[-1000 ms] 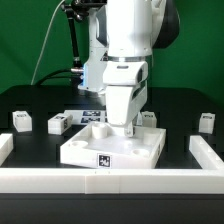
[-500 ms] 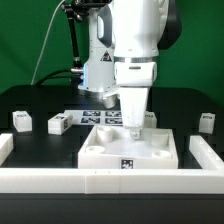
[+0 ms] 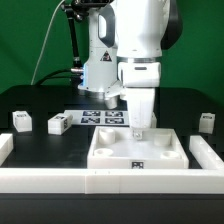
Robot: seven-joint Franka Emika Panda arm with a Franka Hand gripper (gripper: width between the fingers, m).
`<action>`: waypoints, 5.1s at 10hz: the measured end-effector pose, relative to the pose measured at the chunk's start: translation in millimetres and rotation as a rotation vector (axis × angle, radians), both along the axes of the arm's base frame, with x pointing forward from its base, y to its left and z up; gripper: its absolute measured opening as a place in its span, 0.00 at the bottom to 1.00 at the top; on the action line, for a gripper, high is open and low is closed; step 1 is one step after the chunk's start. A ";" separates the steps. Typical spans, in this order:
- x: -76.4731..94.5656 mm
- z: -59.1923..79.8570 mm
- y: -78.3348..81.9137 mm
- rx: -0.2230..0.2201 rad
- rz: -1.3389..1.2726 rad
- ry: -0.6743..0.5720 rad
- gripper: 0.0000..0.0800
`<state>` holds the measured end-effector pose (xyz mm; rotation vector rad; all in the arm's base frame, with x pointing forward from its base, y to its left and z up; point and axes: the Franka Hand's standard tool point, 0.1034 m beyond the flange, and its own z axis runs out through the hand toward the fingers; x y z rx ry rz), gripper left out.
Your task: Assemble one leg
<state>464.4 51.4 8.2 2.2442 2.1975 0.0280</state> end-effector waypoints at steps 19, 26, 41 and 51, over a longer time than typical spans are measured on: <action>20.3 -0.7 22.1 0.002 -0.046 -0.021 0.75; 10.9 53.1 32.6 -0.015 -0.106 -0.062 0.81; -39.7 54.1 106.8 0.112 -1.467 0.013 0.81; -68.9 45.8 166.9 0.156 -2.132 0.119 0.81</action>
Offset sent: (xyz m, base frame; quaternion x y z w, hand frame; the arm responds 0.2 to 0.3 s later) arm 0.0189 0.0260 -0.0100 -0.0130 -0.0126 -0.0521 0.9985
